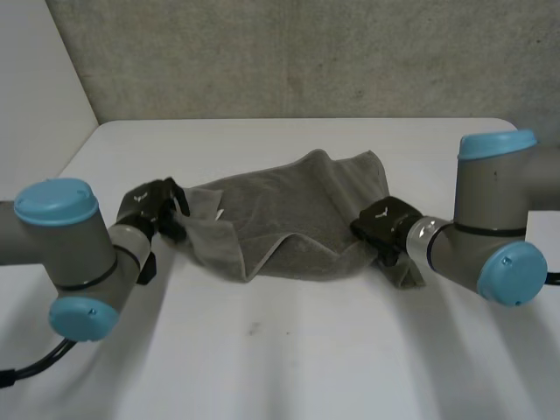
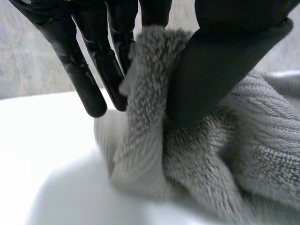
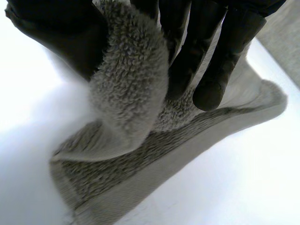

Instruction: Fold the towel.

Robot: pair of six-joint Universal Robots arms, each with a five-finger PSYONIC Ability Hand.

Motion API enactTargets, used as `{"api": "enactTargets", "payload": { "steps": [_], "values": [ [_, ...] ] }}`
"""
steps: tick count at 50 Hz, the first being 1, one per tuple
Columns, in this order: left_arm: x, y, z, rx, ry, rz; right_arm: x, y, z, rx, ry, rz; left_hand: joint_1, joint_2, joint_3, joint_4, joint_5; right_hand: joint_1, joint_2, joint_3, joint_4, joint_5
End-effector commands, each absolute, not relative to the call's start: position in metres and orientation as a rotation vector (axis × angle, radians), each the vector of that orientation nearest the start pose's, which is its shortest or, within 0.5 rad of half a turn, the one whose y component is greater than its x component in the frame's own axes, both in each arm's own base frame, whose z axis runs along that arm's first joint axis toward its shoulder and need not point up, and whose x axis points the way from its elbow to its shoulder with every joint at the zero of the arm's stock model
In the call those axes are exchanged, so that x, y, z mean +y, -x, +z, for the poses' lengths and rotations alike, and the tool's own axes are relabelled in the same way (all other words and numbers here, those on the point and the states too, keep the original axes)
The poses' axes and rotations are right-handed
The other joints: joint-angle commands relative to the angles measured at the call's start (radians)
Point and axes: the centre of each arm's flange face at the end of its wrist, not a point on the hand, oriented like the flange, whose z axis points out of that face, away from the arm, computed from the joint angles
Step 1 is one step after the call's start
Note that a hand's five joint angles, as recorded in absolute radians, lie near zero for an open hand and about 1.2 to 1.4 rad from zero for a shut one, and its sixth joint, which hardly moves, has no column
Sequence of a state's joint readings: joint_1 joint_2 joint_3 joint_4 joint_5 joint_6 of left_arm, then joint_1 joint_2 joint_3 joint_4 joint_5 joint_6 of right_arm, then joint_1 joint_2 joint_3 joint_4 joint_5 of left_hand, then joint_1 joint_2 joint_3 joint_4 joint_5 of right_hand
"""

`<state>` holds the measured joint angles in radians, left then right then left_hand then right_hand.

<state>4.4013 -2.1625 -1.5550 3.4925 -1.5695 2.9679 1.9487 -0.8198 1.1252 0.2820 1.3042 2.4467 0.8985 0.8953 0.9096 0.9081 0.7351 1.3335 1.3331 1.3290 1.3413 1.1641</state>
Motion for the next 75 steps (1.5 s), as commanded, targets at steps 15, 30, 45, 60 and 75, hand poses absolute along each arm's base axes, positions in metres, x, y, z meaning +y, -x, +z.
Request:
{"api": "enactTargets", "payload": {
  "steps": [15,30,45,60,75],
  "values": [
    [-0.27,0.258,0.181,2.461,-0.666,-2.151,-0.291,-0.283,0.153,2.218,1.36,-1.502,-0.697,-0.694,-0.708,-0.706,-0.708,0.063,0.063,0.067,0.055,0.058],
    [-0.291,0.298,0.176,2.266,-1.055,-2.117,-0.289,-0.281,0.146,2.231,1.371,-1.478,-0.412,-0.409,-0.424,-0.422,-0.424,0.063,0.063,0.067,0.055,0.058],
    [-0.318,0.314,0.148,2.502,-1.194,-1.693,-0.289,-0.281,0.143,2.237,1.376,-1.467,-0.459,-0.456,-0.47,-0.469,-0.47,0.063,0.063,0.067,0.055,0.058],
    [-0.321,0.313,0.135,2.394,-1.32,-1.572,-0.29,-0.281,0.143,2.24,1.379,-1.475,-0.272,-0.269,-0.283,-0.282,-0.283,0.063,0.063,0.067,0.055,0.058],
    [-0.316,0.308,0.147,2.355,-1.301,-1.559,-0.29,-0.28,0.143,2.245,1.378,-1.476,0.031,0.035,0.02,0.022,0.02,0.063,0.063,0.067,0.055,0.058]
  ]
}}
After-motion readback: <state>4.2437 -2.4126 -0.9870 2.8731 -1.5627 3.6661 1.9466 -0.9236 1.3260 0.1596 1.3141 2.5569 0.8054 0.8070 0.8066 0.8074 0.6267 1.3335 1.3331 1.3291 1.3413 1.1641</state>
